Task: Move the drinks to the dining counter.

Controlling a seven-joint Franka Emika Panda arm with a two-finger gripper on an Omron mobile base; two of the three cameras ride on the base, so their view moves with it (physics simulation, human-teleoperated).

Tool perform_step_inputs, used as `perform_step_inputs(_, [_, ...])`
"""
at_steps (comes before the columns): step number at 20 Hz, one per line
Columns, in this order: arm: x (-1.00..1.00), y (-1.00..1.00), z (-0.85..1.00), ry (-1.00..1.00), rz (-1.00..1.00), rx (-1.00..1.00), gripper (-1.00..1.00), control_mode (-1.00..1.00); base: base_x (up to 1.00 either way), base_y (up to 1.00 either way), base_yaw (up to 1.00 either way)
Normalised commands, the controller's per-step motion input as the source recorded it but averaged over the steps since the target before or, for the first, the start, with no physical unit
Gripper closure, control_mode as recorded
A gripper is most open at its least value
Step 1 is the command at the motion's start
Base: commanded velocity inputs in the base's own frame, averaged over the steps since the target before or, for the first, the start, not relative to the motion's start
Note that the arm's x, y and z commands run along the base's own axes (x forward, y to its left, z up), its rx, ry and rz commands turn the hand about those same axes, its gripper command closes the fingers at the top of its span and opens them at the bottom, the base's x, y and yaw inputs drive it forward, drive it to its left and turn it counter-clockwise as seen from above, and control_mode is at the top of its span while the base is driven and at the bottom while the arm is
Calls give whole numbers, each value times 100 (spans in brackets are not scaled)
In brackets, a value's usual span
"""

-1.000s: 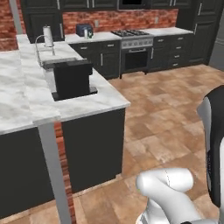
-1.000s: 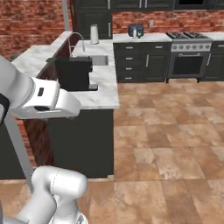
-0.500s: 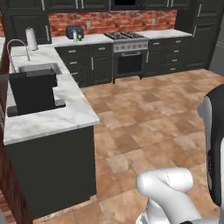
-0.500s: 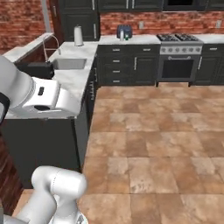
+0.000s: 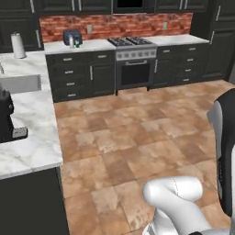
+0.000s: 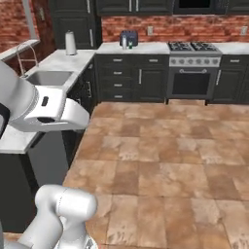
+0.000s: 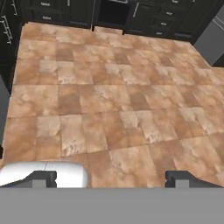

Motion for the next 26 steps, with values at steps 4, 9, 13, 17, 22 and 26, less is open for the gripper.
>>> perform_step_inputs(4, [0,0,0,0,0,0,-100,100,100,-100,19])
perform_step_inputs(9, [0,0,0,0,0,0,-100,100,100,-100,21])
perform_step_inputs(13, [0,0,0,0,0,0,-100,100,100,-91,25])
perform_step_inputs(17, [0,0,0,0,0,0,-100,100,100,-48,26])
perform_step_inputs(22, [0,0,0,0,0,0,-100,100,100,-16,26])
perform_step_inputs(26, [0,0,0,0,0,0,-100,100,100,0,31])
